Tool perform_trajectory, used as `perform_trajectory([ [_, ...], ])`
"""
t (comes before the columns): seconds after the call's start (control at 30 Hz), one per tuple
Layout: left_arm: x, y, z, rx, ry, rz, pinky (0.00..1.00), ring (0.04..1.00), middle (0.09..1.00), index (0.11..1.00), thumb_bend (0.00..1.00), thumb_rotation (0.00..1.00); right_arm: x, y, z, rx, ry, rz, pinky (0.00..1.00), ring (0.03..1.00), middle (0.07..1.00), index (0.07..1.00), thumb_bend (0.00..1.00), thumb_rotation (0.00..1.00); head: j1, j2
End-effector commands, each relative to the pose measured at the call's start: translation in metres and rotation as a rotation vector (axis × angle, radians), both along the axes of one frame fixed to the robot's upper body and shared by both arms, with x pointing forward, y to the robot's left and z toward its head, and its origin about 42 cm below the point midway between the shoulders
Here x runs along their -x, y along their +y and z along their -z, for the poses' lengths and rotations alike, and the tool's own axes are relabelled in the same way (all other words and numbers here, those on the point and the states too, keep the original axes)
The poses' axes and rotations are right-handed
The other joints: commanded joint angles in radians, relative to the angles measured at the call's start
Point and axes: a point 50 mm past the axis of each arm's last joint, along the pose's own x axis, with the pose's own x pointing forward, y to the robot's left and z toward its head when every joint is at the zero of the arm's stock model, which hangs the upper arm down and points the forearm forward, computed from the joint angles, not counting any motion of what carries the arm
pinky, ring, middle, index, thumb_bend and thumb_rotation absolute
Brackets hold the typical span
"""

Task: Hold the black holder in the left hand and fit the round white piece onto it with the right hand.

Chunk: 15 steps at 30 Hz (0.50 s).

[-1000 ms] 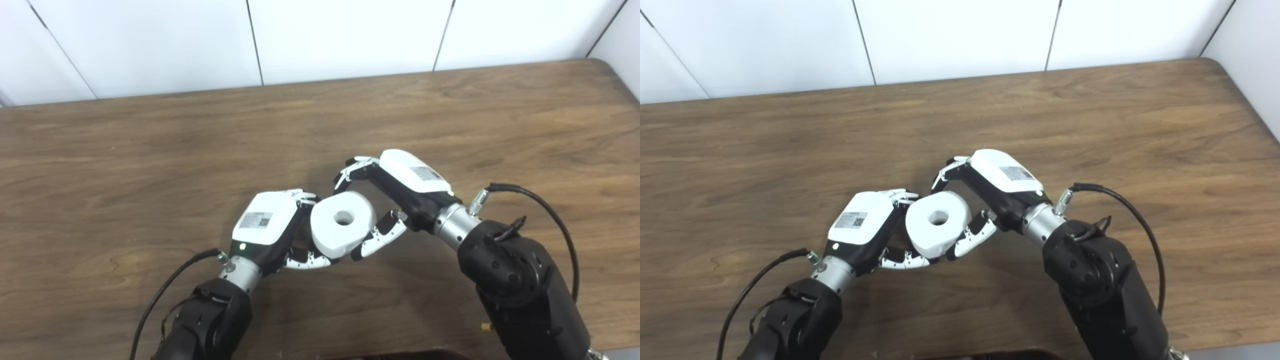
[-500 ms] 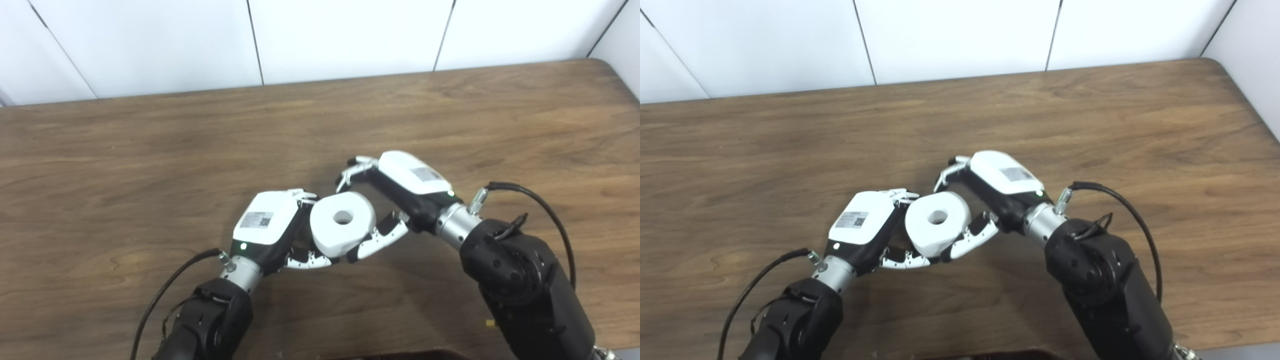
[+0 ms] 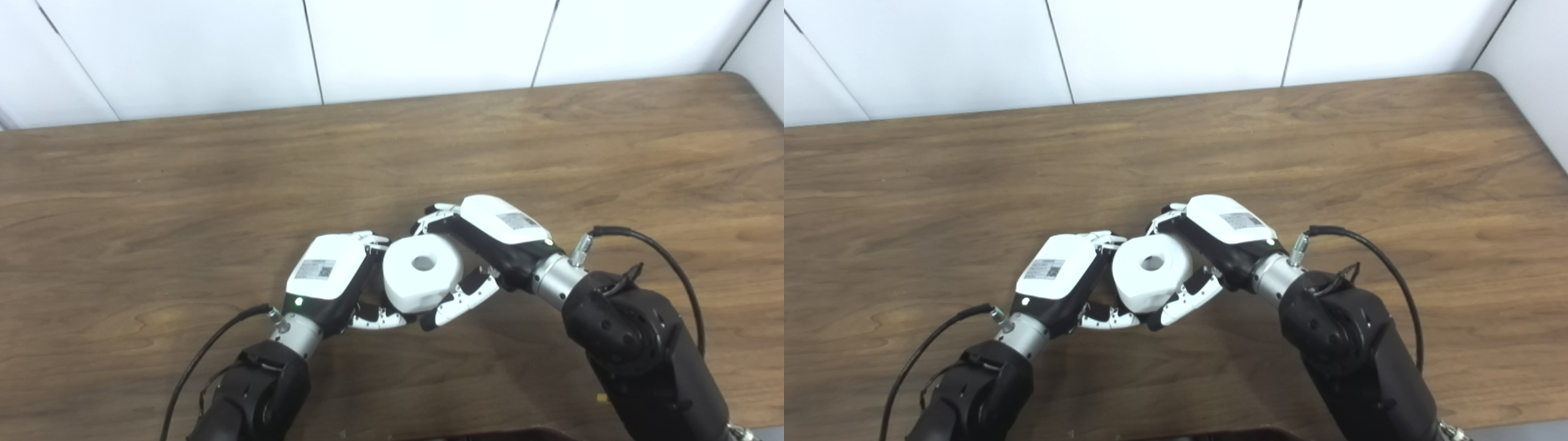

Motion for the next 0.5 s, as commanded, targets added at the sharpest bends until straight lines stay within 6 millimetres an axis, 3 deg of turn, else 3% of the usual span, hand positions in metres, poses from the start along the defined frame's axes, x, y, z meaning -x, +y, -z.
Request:
perform_trajectory([
  [0.0,0.007,-0.006,0.018,-0.049,0.109,0.039,0.82,0.852,0.789,0.487,0.52,0.05,-0.001,0.001,-0.006,0.003,-0.02,-0.014,0.82,0.922,0.817,0.691,1.0,0.4,-0.001,-0.001],
  [0.47,0.006,-0.006,0.02,-0.072,0.132,0.042,0.83,0.858,0.796,0.487,0.52,0.05,-0.007,-0.008,-0.018,-0.014,-0.063,0.011,0.79,0.911,0.816,0.697,1.0,0.4,0.0,-0.012],
])
